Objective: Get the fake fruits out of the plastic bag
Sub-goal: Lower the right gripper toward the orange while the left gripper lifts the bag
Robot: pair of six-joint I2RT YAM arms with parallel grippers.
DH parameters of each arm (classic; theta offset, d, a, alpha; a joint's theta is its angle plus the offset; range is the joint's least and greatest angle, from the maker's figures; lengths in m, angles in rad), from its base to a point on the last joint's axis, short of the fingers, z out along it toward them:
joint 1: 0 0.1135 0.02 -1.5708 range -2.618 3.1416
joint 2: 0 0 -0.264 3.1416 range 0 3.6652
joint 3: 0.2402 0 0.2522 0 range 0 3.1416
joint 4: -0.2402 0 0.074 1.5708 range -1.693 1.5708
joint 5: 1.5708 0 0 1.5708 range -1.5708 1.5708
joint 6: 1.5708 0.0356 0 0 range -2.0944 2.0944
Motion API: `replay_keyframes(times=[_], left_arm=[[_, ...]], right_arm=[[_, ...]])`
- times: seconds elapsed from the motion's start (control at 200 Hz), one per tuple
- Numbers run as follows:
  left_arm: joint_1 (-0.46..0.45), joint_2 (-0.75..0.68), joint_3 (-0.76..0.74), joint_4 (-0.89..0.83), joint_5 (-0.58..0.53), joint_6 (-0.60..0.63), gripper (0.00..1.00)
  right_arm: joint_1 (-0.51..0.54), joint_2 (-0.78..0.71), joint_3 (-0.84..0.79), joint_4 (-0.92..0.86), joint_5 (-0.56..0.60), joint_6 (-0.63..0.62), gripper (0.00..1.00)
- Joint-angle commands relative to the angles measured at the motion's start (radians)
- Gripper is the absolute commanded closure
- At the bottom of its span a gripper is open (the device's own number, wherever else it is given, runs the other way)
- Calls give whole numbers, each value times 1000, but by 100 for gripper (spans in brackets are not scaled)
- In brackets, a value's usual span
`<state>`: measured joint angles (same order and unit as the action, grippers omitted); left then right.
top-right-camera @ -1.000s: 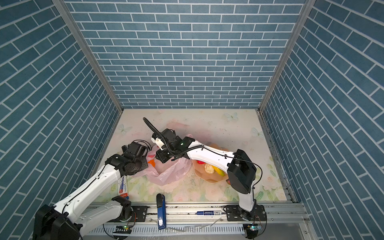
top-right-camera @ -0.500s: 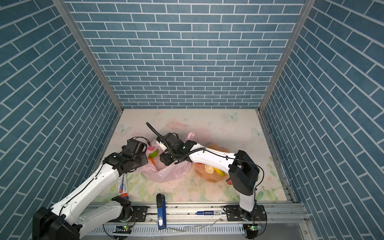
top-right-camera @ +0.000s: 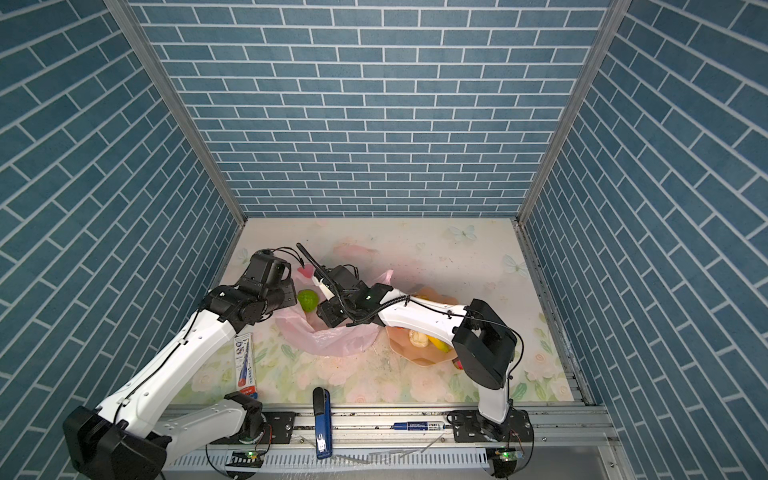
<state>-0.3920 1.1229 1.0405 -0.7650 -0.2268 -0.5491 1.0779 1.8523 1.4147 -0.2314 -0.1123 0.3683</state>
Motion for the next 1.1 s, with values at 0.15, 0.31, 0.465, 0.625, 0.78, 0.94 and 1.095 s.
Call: replay_keyframes(times=[0.15, 0.31, 0.465, 0.625, 0.78, 0.94, 1.095], left_arm=[[9, 23, 87, -10, 32, 30, 100], [11, 36, 135, -21, 56, 45, 100], [11, 55, 183, -31, 82, 72, 100], [12, 84, 235, -47, 105, 115, 100], [11, 109, 244, -51, 135, 129, 100], [12, 103, 196, -64, 148, 122, 100], [11, 71, 125, -123, 153, 94, 100]], right_arm=[[-46, 21, -83, 112, 48, 78, 52], [-64, 35, -103, 156, 78, 106, 52], [-65, 53, -114, 184, 122, 124, 50], [-65, 67, -130, 211, 159, 144, 49], [-65, 60, -146, 225, 198, 156, 46], [-65, 35, -151, 209, 220, 152, 46], [-65, 0, -146, 151, 201, 134, 46]])
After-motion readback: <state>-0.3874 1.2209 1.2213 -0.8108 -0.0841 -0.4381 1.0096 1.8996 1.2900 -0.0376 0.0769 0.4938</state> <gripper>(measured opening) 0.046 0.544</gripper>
